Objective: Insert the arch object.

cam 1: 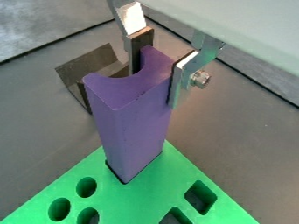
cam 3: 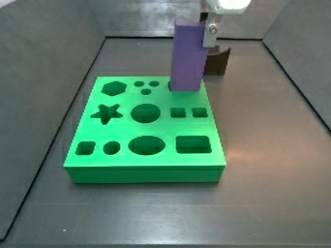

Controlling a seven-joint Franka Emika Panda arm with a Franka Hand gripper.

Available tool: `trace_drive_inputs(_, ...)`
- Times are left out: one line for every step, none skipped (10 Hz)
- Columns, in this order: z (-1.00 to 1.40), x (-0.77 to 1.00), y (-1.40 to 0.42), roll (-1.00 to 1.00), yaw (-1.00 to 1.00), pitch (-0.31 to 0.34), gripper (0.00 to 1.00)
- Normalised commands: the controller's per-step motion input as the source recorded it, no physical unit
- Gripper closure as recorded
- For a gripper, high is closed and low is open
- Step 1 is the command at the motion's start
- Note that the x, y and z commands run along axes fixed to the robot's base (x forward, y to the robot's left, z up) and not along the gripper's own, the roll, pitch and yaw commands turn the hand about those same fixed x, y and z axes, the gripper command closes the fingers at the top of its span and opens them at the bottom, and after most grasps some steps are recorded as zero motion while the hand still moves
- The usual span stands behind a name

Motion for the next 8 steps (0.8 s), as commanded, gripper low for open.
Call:
trace_drive_inputs(-0.19, -0.36, 0.0, 0.0, 0.0, -0.263, 1.0)
trace_drive_inputs(-0.11, -0.46, 0.0, 0.0, 0.0, -0.199, 1.0)
trace_drive_inputs(-0.07, -0.25, 0.0, 0.0, 0.0, -0.087, 1.0)
trace_drive_inputs(-0.17, -0.12, -0.01, 0.01, 0.0, -0.06, 1.0)
trace_drive_inputs(-0.33, -0.16, -0.05, 0.05, 0.0, -0.09, 1.0)
trace_drive_inputs(-0.41, -0.19, -0.05, 0.02, 0.0, -0.119, 1.0)
trace_drive_inputs(-0.39, -0.13, -0.05, 0.01, 0.0, -0.127, 1.0)
trace_drive_inputs(-0.33, -0.09, -0.07, 0.02, 0.0, -0.123, 1.0)
